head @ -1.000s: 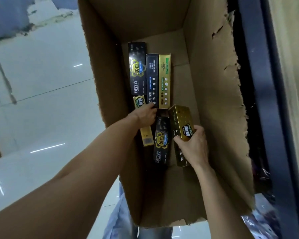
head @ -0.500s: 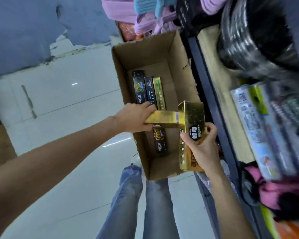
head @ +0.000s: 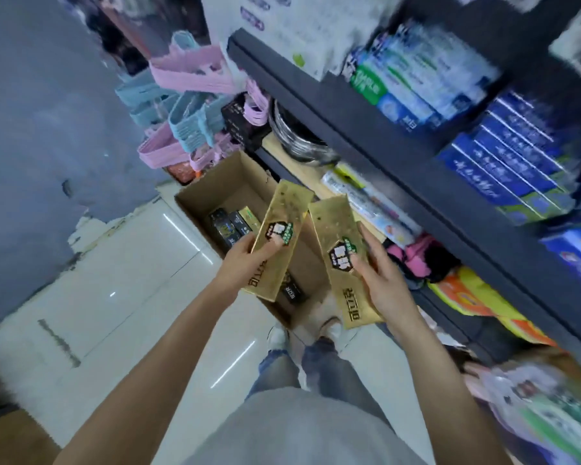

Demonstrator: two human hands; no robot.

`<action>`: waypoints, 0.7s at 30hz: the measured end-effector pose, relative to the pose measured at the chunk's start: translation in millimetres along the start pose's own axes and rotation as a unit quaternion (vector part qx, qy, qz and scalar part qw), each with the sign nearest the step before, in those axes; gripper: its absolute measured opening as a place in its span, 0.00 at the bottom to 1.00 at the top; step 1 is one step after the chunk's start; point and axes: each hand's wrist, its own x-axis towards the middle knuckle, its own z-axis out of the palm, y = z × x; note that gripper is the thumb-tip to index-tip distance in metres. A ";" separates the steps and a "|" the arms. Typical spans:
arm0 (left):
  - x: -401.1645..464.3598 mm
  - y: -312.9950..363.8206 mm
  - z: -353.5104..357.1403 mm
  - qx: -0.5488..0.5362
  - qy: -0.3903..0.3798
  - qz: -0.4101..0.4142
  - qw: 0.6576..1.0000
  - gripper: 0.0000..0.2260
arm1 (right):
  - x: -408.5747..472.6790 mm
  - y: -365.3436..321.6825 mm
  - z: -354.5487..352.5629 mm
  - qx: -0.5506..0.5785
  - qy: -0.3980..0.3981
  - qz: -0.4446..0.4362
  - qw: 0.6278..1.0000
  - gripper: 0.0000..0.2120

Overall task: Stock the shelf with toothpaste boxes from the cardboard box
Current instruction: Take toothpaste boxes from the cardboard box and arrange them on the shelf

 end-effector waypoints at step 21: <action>-99.7 60.8 293.7 0.143 -0.123 0.210 0.959 0.29 | -171.2 61.1 -280.5 0.410 0.186 -0.069 0.890 0.36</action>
